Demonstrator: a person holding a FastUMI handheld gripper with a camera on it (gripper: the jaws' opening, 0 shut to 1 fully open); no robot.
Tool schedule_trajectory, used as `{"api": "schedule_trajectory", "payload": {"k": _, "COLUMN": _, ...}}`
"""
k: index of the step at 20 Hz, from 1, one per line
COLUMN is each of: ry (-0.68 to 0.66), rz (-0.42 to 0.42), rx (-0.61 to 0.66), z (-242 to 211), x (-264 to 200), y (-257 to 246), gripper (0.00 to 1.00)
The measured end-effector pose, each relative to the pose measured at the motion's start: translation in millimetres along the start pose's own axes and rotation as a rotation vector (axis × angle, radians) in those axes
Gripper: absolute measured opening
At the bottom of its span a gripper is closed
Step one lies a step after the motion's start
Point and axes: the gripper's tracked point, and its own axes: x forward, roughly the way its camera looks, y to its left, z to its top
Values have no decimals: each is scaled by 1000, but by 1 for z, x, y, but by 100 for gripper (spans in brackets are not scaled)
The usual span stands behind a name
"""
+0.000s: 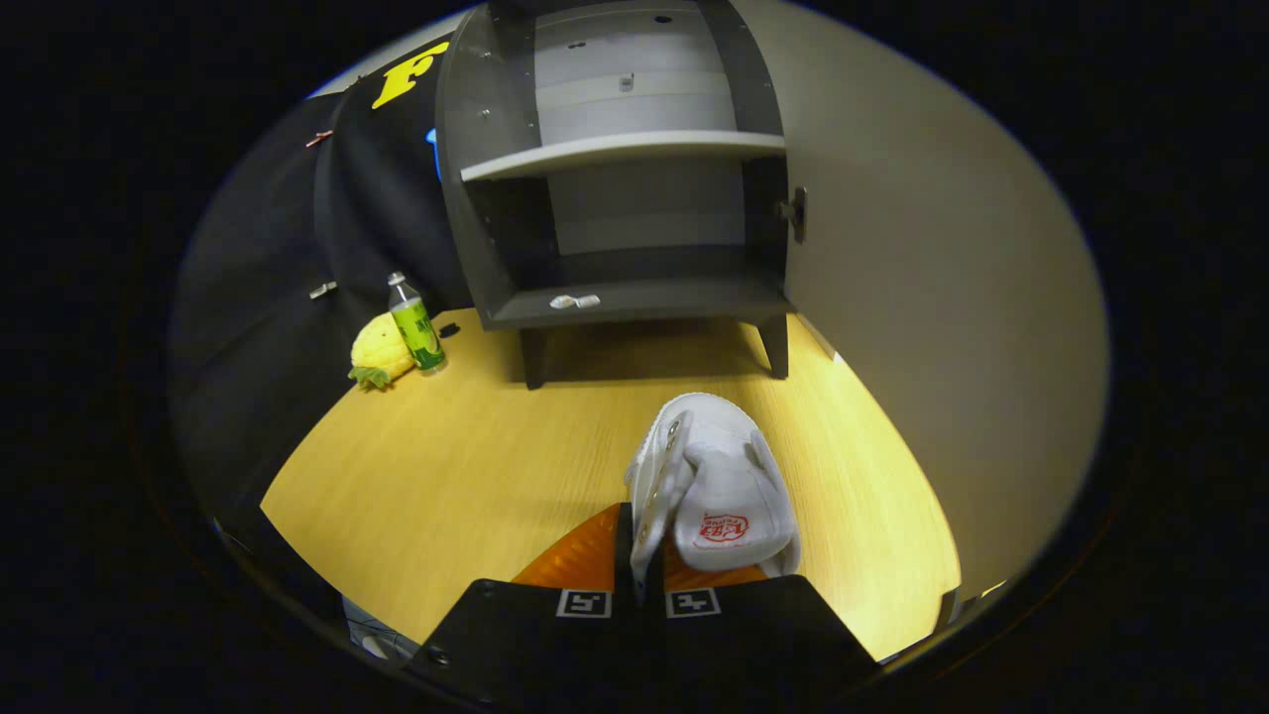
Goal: Open the shoe cabinet door, grab the shoes and put them into the shoe cabinet, then close the shoe cabinet door.
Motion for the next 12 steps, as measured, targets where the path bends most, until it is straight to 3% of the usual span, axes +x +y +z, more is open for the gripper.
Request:
{"api": "schedule_trajectory", "payload": {"k": 5, "ry": -33, "rz": 21, "rx": 4, "z": 89, "x": -36, "y": 19, "gripper": 5}}
{"api": "schedule_trajectory", "payload": {"k": 12, "ry": -193, "rz": 69, "rx": 36, "z": 249, "x": -50, "y": 44, "gripper": 5}}
